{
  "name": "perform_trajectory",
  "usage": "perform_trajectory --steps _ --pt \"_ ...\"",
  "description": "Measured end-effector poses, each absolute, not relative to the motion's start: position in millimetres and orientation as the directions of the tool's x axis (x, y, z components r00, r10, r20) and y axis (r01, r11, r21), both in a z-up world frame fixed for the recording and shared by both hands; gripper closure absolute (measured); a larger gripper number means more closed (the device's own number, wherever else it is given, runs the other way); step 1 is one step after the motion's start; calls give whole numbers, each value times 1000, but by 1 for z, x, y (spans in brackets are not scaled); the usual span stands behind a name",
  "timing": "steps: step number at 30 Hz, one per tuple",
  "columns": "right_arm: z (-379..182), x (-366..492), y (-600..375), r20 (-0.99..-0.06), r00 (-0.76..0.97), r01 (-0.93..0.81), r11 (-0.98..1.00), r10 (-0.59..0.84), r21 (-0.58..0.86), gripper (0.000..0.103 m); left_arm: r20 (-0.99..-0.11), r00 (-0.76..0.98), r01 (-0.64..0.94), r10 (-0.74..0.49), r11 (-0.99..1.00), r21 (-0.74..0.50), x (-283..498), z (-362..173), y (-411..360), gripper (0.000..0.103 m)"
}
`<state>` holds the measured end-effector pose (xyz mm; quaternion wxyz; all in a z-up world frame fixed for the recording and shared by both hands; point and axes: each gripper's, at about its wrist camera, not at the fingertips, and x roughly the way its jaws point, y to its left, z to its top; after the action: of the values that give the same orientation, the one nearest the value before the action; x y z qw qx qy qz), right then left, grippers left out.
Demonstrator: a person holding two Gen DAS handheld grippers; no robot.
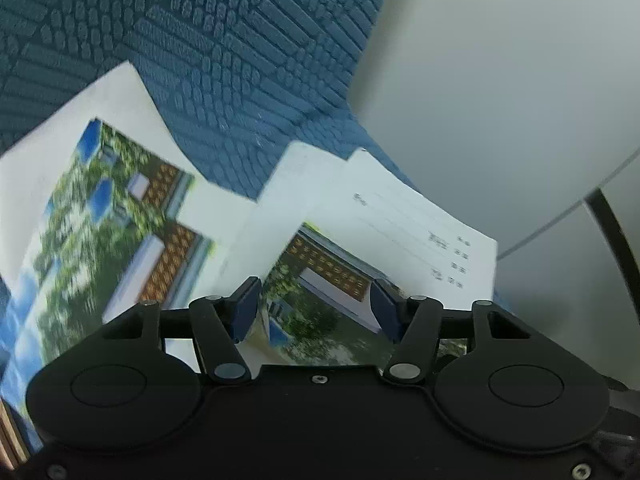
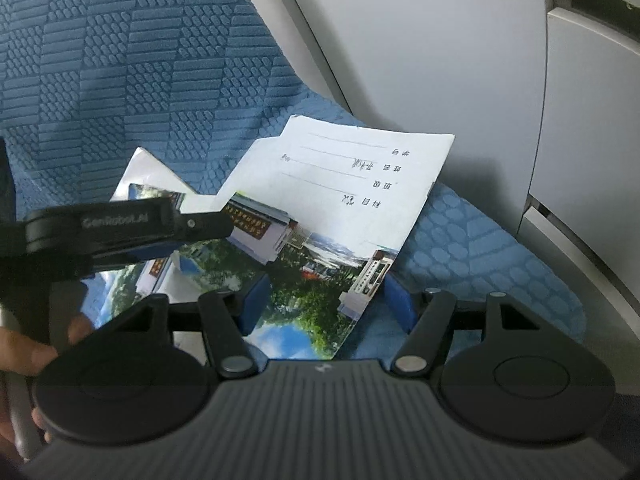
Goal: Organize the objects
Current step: 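Move both grippers down to the postcard booklet on the seat, then close the left gripper on the postcard booklet while the right gripper grips its edge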
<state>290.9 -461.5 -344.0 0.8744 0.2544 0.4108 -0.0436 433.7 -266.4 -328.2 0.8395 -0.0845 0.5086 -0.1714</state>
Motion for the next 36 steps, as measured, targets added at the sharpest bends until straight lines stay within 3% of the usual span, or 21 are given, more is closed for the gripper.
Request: perform_trajectory --steps 6,10,21,23,24,28,32,36 --pt "-345 272 -466 -736 649 288 833 193 472 49 -829 357 166 -430 903 -396 404 -333 -268 58" --pt "-353 260 -471 -732 635 322 777 246 540 69 -812 367 124 -454 889 -441 389 -337 -267 59" --pt "-380 244 -484 -615 679 422 473 401 774 83 -774 366 51 -517 842 -538 388 -345 -260 60" --pt "-384 247 -481 -613 679 438 447 404 780 94 -771 363 35 -523 834 -550 388 -345 -256 62" --pt "-383 248 -478 -618 676 444 448 401 776 94 -767 361 22 -530 827 -561 388 -345 -254 61" --pt "-367 246 -474 -615 690 413 490 381 767 95 -740 378 -32 -557 790 -612 380 -338 -235 48" --pt "-347 237 -475 -616 684 388 519 392 762 95 -648 406 -110 -644 669 -735 360 -334 -209 36" --pt "-332 223 -476 -597 692 365 517 406 774 95 -577 414 -192 -704 552 -812 329 -341 -197 32"
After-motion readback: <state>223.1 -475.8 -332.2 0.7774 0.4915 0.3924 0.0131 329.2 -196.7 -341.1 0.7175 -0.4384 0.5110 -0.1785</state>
